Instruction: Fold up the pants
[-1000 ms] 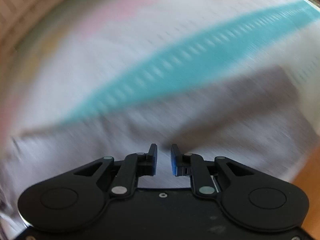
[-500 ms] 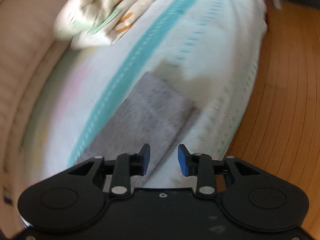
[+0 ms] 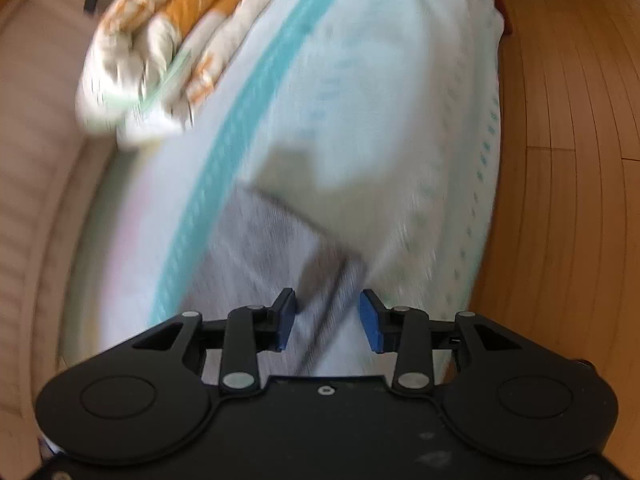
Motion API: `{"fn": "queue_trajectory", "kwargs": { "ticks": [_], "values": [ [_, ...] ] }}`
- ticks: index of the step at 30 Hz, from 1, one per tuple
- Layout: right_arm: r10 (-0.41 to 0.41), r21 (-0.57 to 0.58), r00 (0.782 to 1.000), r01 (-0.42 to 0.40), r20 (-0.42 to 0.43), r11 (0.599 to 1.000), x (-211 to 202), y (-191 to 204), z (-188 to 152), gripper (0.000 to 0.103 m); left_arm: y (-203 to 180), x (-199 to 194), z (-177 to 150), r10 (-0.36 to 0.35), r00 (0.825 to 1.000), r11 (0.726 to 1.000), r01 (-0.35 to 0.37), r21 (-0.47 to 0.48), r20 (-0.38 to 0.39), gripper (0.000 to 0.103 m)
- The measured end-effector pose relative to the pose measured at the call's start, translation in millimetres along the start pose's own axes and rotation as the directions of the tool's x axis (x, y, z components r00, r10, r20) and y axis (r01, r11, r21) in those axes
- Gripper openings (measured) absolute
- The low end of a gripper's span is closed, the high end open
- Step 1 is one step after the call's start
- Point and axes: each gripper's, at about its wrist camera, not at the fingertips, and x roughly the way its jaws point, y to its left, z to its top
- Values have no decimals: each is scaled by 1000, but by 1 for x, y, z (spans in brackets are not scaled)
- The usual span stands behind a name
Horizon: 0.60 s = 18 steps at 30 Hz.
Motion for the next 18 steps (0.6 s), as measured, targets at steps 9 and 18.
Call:
{"fn": "queue_trajectory", "kwargs": {
  "ticks": [9,18],
  "values": [
    [-14,-52,1000,15,25,999,13,13,12,40,-17,0,0,61,998,996,-63,64,34,21],
    [-107,-280,994,113,34,953,28,42,5,15,-11,-3,15,28,1000,1000,-28,-11,-2,21]
  ]
}}
